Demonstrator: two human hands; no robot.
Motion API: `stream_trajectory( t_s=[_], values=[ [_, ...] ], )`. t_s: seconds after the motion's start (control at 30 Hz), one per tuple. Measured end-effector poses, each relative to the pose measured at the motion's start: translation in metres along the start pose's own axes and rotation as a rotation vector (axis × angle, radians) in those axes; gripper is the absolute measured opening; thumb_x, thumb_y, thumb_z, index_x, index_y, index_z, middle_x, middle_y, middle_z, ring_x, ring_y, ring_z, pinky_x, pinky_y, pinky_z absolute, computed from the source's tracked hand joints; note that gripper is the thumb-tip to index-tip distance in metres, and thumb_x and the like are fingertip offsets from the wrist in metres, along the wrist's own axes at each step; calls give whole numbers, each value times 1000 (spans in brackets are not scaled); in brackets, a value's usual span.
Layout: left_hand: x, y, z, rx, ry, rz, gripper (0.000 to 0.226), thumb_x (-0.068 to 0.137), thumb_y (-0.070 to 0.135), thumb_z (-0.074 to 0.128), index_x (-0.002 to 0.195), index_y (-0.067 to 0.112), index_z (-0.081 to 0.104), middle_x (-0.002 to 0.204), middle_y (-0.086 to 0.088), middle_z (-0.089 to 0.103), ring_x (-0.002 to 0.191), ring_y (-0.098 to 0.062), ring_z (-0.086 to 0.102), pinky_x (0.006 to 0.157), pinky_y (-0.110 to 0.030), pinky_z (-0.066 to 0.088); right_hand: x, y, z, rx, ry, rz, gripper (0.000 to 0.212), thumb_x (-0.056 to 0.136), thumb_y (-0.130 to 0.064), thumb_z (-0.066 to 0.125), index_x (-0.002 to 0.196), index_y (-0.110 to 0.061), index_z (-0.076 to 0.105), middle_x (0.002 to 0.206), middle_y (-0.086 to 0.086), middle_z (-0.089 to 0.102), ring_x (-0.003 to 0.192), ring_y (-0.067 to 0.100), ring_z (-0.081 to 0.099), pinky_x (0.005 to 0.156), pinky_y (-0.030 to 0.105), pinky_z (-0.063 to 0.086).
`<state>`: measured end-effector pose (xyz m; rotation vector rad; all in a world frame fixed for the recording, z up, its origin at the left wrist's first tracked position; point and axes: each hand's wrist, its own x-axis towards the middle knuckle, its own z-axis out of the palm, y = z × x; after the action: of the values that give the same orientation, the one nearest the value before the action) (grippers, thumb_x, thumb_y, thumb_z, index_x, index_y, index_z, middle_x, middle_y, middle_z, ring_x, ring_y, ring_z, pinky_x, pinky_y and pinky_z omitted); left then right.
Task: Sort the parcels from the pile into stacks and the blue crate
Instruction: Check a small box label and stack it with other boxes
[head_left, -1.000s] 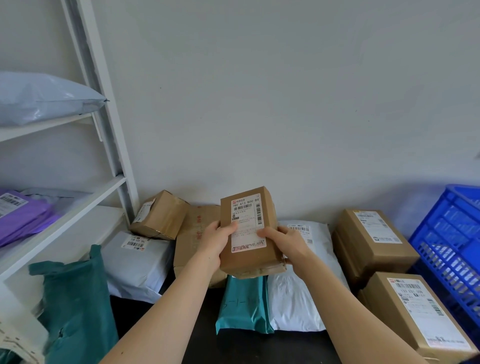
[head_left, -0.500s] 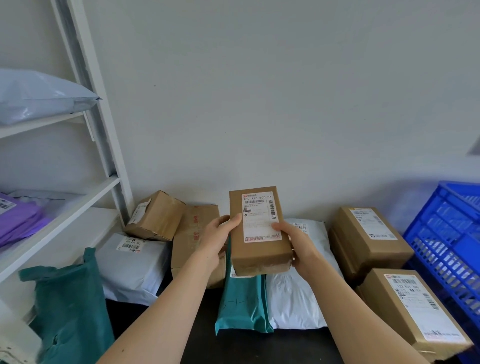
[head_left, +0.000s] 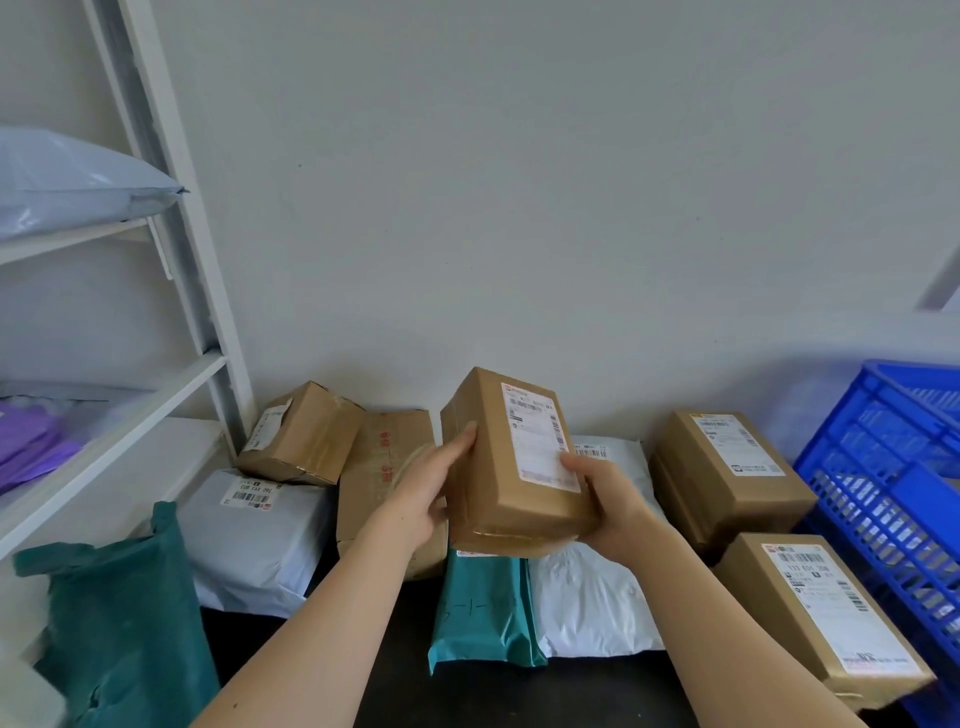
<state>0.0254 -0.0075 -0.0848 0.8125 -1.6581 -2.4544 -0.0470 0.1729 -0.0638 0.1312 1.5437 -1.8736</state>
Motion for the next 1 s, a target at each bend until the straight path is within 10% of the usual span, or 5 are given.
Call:
stream_trajectory(
  t_s=[0.57,0.8,1.0],
  values=[
    [10,8,-10,19,-105,107,60,75,26,77,130,19,53,115,-2,66,103,-17,61,77,-35,50,6,8,6,-211,47,-166,23,102,-17,41,112,-31,57,100,-4,71,97,18,65,80,37,55],
    [11,8,-7,154,-267,167,73,65,9,84,119,40,45,122,3,59,114,-17,54,85,-33,46,10,9,9,-282,86,-288,44,94,4,39,98,-36,57,98,-10,66,92,11,58,85,38,45],
    [14,4,-4,393,-190,212,106,67,5,84,147,28,18,124,8,47,113,-12,46,88,-27,42,13,15,10,-344,108,-342,56,88,12,39,103,-39,54,104,-1,66,101,17,59,80,34,48]
  ],
)
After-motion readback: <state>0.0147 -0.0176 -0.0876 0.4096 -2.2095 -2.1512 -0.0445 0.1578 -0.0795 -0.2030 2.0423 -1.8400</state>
